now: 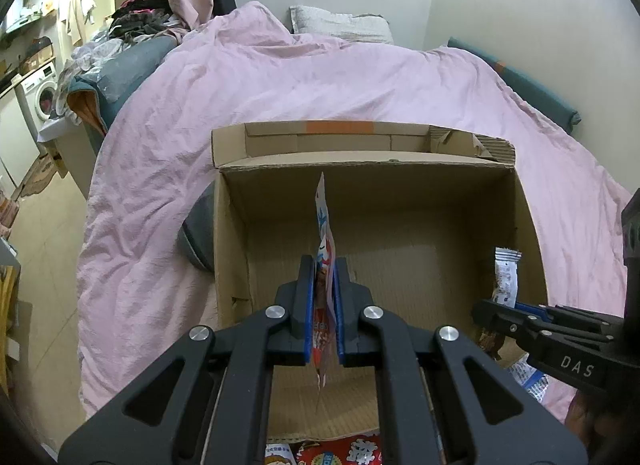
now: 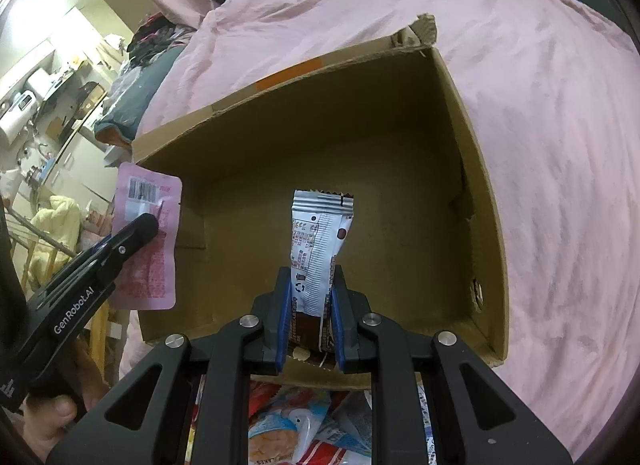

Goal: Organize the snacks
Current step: 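Carry the pink sweet and chocolate bar over the box with both tools, then open the left tool and right tool, dropping both snacks into the box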

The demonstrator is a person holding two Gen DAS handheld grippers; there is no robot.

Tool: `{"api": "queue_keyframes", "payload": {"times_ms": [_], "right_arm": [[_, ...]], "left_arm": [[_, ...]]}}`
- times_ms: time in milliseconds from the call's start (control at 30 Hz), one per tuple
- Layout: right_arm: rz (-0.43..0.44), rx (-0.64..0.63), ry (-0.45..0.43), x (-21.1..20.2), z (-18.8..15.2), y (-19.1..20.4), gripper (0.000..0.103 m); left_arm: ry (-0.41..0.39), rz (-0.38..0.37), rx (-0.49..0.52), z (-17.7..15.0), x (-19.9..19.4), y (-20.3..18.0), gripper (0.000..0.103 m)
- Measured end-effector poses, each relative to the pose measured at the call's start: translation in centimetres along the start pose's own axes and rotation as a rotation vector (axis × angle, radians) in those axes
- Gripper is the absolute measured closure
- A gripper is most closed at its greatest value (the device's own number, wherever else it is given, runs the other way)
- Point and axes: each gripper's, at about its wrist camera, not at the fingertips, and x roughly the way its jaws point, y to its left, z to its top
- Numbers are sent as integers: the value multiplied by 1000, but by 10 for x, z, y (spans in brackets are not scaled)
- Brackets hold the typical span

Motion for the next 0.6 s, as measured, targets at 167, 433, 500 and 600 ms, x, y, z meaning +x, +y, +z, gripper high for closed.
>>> {"api": "queue_keyframes", "payload": {"times_ms": [167, 433, 500, 600], "right_arm": [[-1, 9, 1, 0, 0, -2, 84], [22, 16, -7, -1, 0, -2, 84], [28, 18, -11, -2, 0, -4, 84], [47, 27, -16, -3, 1, -6, 81]], "left_arm": [[18, 5, -13, -2, 1, 3, 96], [44, 3, -9, -3, 2, 2, 83], [29, 9, -7, -3, -1, 1, 58], [-9, 22, 1, -1, -8, 0, 39]]}}
